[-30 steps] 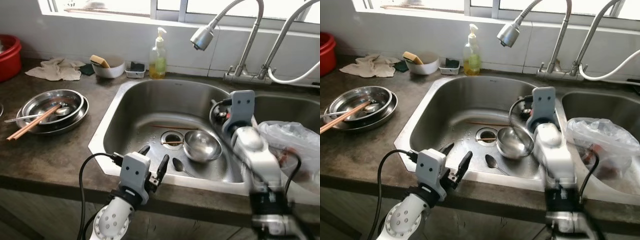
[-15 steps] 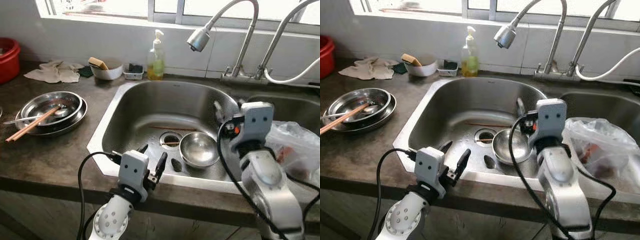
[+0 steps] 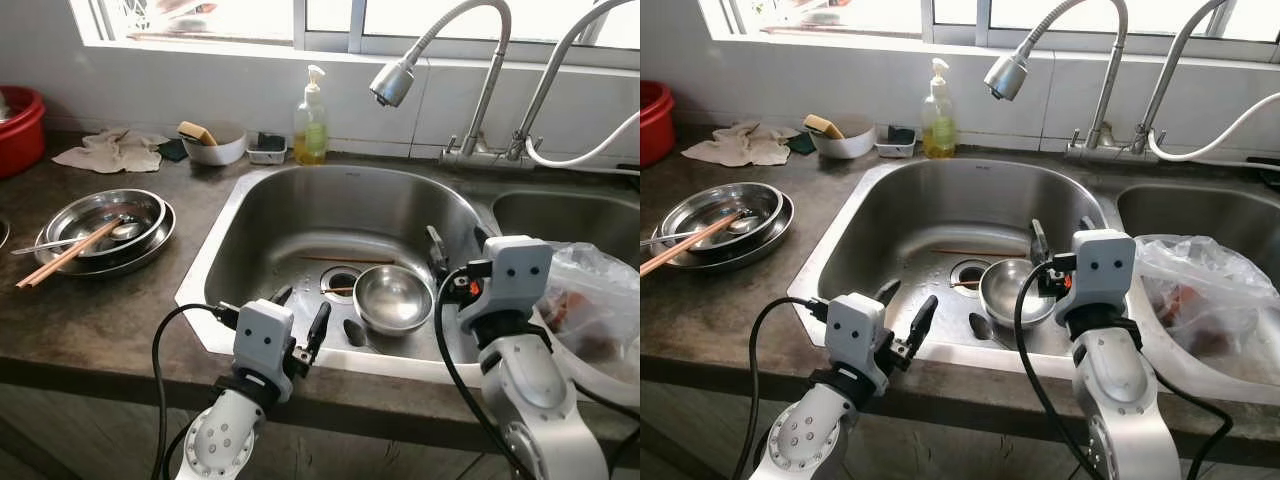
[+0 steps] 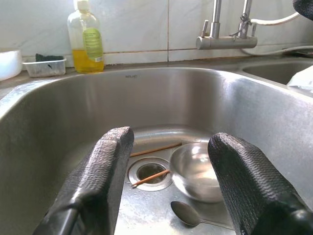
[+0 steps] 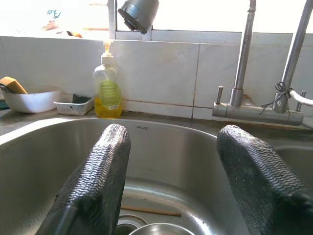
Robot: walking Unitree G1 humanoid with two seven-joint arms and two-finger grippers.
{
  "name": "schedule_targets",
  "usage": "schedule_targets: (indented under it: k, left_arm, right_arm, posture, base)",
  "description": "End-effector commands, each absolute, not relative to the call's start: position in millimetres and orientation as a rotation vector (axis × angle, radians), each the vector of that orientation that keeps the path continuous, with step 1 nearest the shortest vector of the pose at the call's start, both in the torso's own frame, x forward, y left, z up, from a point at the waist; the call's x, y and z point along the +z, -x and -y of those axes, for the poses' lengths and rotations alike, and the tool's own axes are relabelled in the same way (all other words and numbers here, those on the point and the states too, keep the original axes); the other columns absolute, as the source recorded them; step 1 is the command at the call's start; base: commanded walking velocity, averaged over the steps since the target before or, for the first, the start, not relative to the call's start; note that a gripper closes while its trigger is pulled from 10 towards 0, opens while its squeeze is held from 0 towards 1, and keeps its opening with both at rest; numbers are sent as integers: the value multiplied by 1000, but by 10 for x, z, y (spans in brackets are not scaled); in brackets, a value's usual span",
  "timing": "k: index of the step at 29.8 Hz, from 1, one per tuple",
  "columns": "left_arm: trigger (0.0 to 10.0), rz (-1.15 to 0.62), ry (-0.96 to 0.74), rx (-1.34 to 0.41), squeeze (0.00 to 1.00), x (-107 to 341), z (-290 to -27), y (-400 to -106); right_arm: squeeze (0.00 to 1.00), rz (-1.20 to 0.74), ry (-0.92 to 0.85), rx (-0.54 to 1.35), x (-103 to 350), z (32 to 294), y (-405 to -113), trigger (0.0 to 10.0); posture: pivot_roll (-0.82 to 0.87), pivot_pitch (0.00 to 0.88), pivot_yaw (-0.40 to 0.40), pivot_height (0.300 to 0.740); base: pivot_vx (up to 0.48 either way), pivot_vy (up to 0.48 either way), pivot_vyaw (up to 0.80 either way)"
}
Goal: Kitchen organization
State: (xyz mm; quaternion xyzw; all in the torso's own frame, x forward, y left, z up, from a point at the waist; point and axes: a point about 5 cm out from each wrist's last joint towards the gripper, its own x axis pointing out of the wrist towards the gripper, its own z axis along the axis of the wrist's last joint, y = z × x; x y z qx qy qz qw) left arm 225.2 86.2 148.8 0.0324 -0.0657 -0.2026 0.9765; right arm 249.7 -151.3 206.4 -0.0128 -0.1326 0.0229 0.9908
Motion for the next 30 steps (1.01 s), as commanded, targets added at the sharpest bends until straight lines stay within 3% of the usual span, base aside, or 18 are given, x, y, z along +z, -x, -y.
schedule_targets:
  k: [1,11,30]
  left_arm:
    - [10000,154,-65,-410,0,1529,-858,-2242]
    - [10000,155,-70,-414,0,1529,-854,-2245]
    - [10000,161,-76,-435,0,1534,-857,-2246]
  right_arm:
    - [0,297,26,38,2109,1516,-2462,10000]
    - [0,296,14,43,2085,1460,-2488,10000]
    - [0,277,-13,31,1974,1402,-2476,10000]
  posture:
    - [24,6,-48,740]
    - [25,0,-47,740]
    - [33,0,-24,740]
  base:
    - [0,0,0]
    - [0,0,0]
    - [-272,0,0]
